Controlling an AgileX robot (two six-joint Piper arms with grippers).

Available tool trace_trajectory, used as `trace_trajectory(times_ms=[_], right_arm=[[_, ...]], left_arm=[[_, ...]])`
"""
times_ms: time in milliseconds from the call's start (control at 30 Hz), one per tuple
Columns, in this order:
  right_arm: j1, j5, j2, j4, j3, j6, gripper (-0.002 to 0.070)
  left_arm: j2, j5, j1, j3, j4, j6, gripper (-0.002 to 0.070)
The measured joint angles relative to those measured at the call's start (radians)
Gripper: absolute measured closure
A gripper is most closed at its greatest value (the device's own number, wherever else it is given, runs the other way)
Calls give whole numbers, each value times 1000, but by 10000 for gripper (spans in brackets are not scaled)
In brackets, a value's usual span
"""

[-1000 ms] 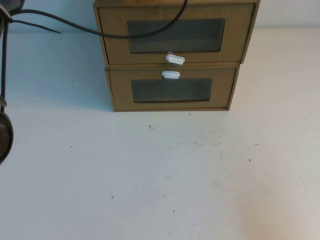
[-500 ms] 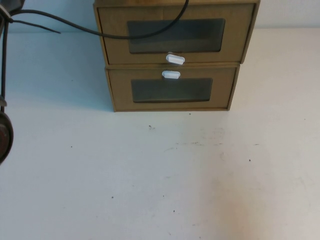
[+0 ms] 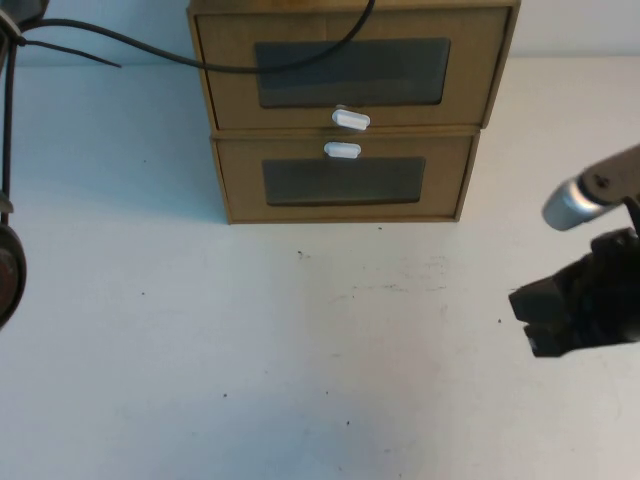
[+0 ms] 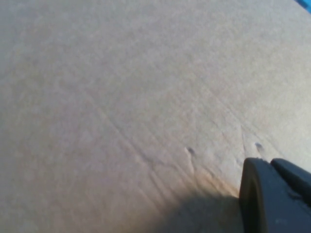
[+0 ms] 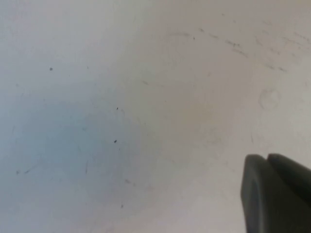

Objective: Open the shoe box
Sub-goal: 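Pull the top drawer of the cardboard box fully open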

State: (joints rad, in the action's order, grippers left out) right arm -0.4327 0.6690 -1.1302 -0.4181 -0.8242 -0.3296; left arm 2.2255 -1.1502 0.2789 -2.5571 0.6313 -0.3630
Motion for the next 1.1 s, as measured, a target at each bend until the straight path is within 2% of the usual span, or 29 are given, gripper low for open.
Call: trace_trajectory(times_ms=[100,200,433,567,667,800,1000,1100], right_arm=[[-46,2,-81,69,-90,14,689],[-113,2,-149,238,-181,100,689],[-337,-11,-245,875,-256,447,689],[-408,-62,-289,1224,-259,634,689],[-425,-92,-325,1449,-259,787,689],[-425,-105,-390,1669,-259,892,689],[-425,-135,-471,1887,-259,989,680],[-425,-147,-499,2004,-259,1080,642]], left_arm=[[0,0,0,0,0,32,680],[0,0,0,0,0,60,680],[0,0,0,-2,0,104,680],[0,0,0,-2,0,106,680],[0,0,0,-2,0,110,680],[0,0,0,-2,0,112,680],[0,0,0,-2,0,114,680],[0,0,0,-2,0,114,680]])
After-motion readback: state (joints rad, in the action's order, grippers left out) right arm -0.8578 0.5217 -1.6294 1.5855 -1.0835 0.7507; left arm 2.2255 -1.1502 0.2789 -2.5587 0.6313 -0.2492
